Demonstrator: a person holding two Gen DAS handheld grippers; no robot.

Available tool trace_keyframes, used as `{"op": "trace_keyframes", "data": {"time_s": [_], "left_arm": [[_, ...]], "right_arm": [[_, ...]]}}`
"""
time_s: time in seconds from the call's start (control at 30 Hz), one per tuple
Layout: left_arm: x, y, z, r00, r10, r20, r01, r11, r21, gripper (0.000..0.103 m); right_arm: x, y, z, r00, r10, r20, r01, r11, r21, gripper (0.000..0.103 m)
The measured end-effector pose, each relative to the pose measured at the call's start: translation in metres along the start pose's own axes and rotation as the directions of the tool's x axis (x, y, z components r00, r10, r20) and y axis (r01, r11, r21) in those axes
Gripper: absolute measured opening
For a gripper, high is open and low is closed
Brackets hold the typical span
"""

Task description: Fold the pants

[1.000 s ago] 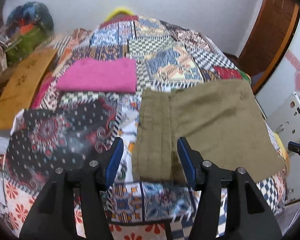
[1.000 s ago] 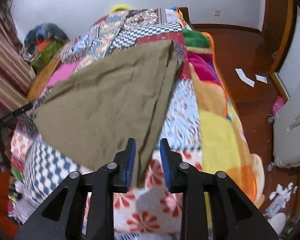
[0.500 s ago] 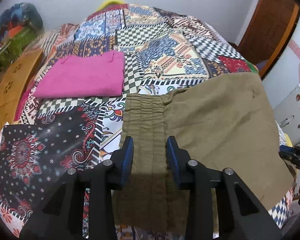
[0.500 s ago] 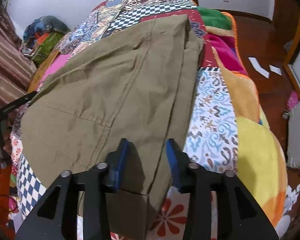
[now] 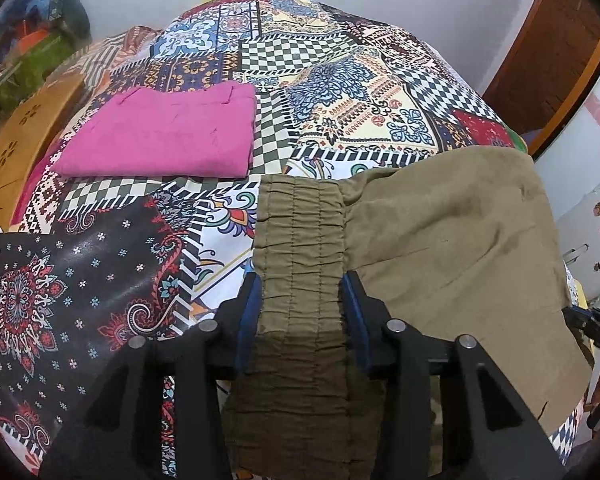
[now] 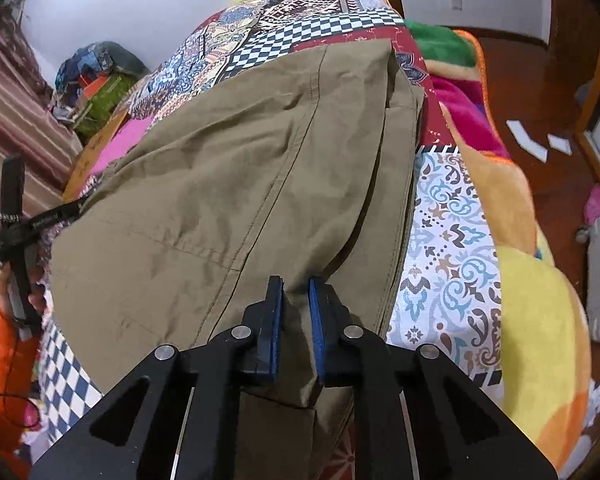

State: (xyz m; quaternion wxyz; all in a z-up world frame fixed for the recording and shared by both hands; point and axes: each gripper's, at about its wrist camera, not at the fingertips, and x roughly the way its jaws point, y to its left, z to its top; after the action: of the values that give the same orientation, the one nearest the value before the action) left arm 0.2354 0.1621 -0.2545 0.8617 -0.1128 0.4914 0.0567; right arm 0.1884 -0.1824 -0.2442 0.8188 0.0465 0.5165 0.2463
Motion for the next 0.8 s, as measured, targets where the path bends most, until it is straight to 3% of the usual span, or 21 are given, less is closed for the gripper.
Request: {"op": "trace_keyframes", "data": {"time_s": [0.2,0.53,0.7,0.8], "left_arm": [[0.004,0.009,0.000,1.000,0.024,0.003,-0.024,1.000,-0.015,0.060],[0.004,0.003,0.002,0.997,0.082,0.010,-0.082,0.996,0.026,0.065],[-0.035,0.008,-0.002,0.998,0.043,0.042,-0.043,0.999,0.002,0.065],[-0.066,0.011,-0.011,0.997,0.026,0.079,-0.026,1.000,-0.008,0.076]], "right_arm": [[-0.001,0.014,-0.009,0.994,-0.110,-0.004,0.109,0.988,-0.114,0.010],[-0.005,0.013,-0.009,0.984,-0.179,-0.015,0.175,0.976,-0.128,0.010],[-0.020,0.016,-0.010,0.979,-0.201,-0.028,0.195,0.972,-0.132,0.012],[-0.038,0.018,-0.009,0.974,-0.226,0.007,0.225,0.965,-0.136,0.017]]}}
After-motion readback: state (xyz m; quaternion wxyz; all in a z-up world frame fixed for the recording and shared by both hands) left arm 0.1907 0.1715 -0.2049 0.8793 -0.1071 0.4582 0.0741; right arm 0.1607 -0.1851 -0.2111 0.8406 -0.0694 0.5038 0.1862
